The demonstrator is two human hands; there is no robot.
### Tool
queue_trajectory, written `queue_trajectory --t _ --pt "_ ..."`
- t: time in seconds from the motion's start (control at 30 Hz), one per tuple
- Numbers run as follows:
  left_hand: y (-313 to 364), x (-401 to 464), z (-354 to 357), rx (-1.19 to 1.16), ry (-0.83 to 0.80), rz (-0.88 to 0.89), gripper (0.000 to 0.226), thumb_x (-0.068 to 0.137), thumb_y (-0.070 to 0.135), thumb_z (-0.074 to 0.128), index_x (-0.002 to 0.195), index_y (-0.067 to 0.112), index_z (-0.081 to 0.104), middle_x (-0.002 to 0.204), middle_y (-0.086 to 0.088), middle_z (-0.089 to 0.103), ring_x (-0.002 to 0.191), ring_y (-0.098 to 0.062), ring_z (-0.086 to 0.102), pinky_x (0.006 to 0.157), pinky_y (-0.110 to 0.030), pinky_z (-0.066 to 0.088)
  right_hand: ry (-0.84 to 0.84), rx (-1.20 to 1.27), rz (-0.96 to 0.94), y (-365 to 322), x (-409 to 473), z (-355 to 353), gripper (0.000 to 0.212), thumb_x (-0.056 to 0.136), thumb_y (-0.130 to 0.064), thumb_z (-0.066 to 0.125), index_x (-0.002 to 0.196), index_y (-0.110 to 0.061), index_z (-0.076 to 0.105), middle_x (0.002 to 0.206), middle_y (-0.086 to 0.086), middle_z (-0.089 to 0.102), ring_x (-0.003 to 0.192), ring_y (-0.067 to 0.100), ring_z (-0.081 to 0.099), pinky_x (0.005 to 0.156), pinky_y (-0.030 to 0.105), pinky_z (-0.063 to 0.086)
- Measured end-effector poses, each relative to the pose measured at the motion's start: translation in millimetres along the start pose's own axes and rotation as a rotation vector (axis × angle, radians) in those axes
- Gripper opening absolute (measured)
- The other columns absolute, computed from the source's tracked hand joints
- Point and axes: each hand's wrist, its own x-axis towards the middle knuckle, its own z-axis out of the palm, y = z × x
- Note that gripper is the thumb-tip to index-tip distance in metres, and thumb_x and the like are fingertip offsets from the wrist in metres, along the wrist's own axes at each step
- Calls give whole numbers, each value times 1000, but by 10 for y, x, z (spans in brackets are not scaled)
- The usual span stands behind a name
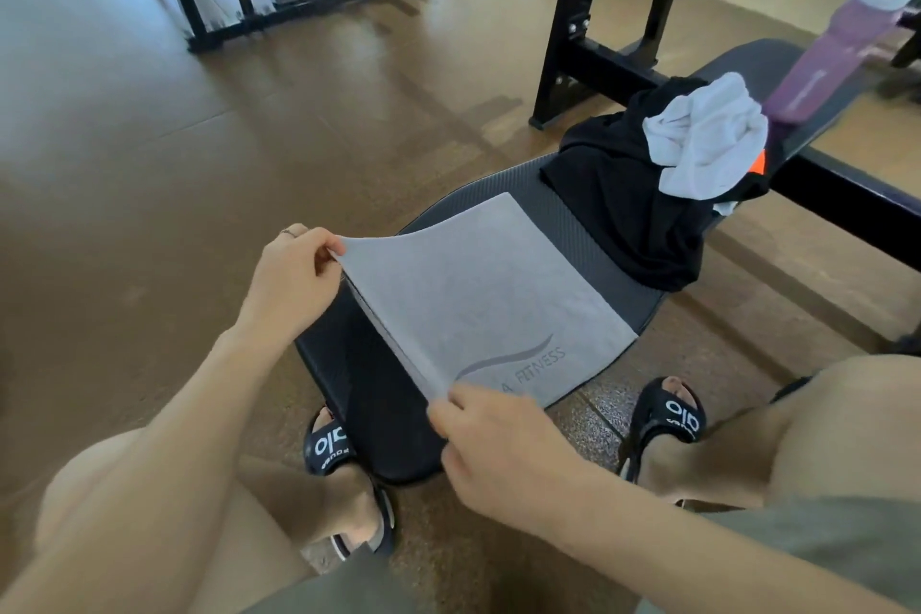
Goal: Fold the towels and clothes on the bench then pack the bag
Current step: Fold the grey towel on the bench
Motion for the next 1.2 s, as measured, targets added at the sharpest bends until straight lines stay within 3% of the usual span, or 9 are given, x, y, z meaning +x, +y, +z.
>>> queue_trajectory --t 0.1,0.27,0.4,0.47,0.6,0.7,0.77,1.0,1.2 --pt "117 -21 -159 85 -4 143 19 83 7 62 98 16 70 90 1 58 84 -22 57 78 -32 45 47 122 116 305 -171 -266 6 89 -26 48 86 -23 44 82 -5 50 71 17 50 63 34 43" --pt "626 269 -163 165 -51 376 11 96 16 56 103 17 64 102 3 48 77 -24 56 70 -36 49 96 321 335 1016 -307 -549 16 89 -16 59 85 -27 49 77 -4 58 69 9 55 60 25 42" --pt "1070 760 119 241 -141 471 15 100 22 49 106 18 63 109 0 44 95 -23 48 77 -39 48 56 516 571 1605 -286 -742 15 85 -10 62 88 -22 54 83 2 67 66 20 69 58 34 56" --pt "1210 982 355 319 -220 495 17 102 24 47 107 18 62 114 -1 47 102 -25 46 83 -43 48 -12 572 662 1834 -220 -768 13 87 -4 63 91 -16 59 84 7 70 59 16 71 56 30 59" --pt "1377 1267 793 157 -443 301 14 103 22 45 98 16 57 101 -1 56 92 -23 53 77 -35 45 -126 603 718 2115 -71 -651 16 89 0 61 90 -17 61 85 8 71 62 13 72 54 24 56" --pt "1378 1383 1033 29 -465 122 13 100 24 48 90 20 55 83 3 58 75 -17 52 64 -30 44 -137 632 728 2251 -23 -524 16 89 -3 59 89 -19 62 86 7 71 64 15 71 53 25 55" --pt "1340 1413 1140 -14 -457 57 12 99 26 50 89 22 56 83 4 59 74 -14 51 65 -30 45 -143 632 722 2299 -14 -487 15 87 -6 59 87 -20 63 79 5 70 62 15 68 50 24 50" --pt "1240 1457 1377 -54 -435 53 15 103 32 46 91 28 55 81 4 58 75 -12 49 70 -33 43 -159 516 712 2318 -12 -443 8 83 -15 58 79 -22 60 80 0 66 74 14 61 54 26 39" --pt "1237 1407 1445 45 -402 79 13 104 37 40 96 37 49 90 9 58 93 -16 52 78 -38 43 -171 481 708 2321 -36 -469 7 83 -16 58 81 -16 65 72 3 68 69 16 65 57 27 45"
